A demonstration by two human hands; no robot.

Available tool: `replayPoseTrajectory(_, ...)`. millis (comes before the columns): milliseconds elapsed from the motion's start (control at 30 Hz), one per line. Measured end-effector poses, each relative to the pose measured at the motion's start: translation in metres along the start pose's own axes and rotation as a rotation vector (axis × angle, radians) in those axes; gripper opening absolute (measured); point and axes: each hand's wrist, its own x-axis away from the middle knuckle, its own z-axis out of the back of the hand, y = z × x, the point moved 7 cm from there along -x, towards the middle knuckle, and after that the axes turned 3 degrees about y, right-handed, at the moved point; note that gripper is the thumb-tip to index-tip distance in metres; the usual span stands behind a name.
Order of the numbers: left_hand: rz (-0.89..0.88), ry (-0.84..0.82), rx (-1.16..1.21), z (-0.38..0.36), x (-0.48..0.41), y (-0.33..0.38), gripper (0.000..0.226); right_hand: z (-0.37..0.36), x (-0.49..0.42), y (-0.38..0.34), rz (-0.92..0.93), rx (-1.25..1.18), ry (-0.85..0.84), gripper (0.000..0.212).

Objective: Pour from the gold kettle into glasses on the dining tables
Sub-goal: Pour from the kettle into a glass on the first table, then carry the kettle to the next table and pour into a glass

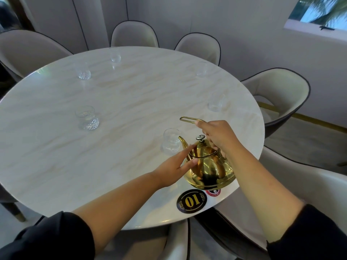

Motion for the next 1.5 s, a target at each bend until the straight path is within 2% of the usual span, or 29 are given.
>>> replayPoseTrajectory(233, -0.009, 0.022, -0.022, -0.008, 0.001, 0.003, 0.067, 0.012, 0.014, 0.031, 0.018, -0.190, 0.133, 0.054)
replayPoseTrajectory(333, -0.018, 0.056, -0.036, -0.011, 0.004, 0.006, 0.060, 0.015, 0.025, 0.042, 0.043, -0.245, 0.166, 0.057)
replayPoseTrajectory(500, -0.046, 0.304, -0.136, -0.001, 0.013, 0.018, 0.046, 0.022, 0.048, 0.051, 0.100, -0.371, 0.176, 0.060)
replayPoseTrajectory(567, -0.069, 0.324, -0.147, -0.002, 0.018, 0.023, 0.044, 0.025, 0.057, 0.054, 0.107, -0.403, 0.180, 0.063)
replayPoseTrajectory(800, -0.225, 0.232, -0.235, -0.037, 0.051, 0.035, 0.048, 0.040, 0.105, 0.062, 0.116, -0.496, 0.236, 0.056)
replayPoseTrajectory(1133, -0.474, -0.037, -0.313, -0.097, 0.104, 0.051, 0.054, 0.067, 0.218, 0.071, 0.148, -0.557, 0.474, 0.063)
replayPoseTrajectory(1233, -0.532, -0.090, -0.304, -0.117, 0.121, 0.056, 0.055, 0.075, 0.250, 0.080, 0.140, -0.559, 0.551, 0.059)
replayPoseTrajectory(1300, -0.565, -0.116, -0.293, -0.132, 0.132, 0.060, 0.059, 0.081, 0.267, 0.088, 0.129, -0.559, 0.584, 0.055)
replayPoseTrajectory(1500, -0.583, -0.199, -0.265, -0.180, 0.145, 0.071, 0.062, 0.111, 0.303, 0.119, 0.056, -0.568, 0.619, 0.062)
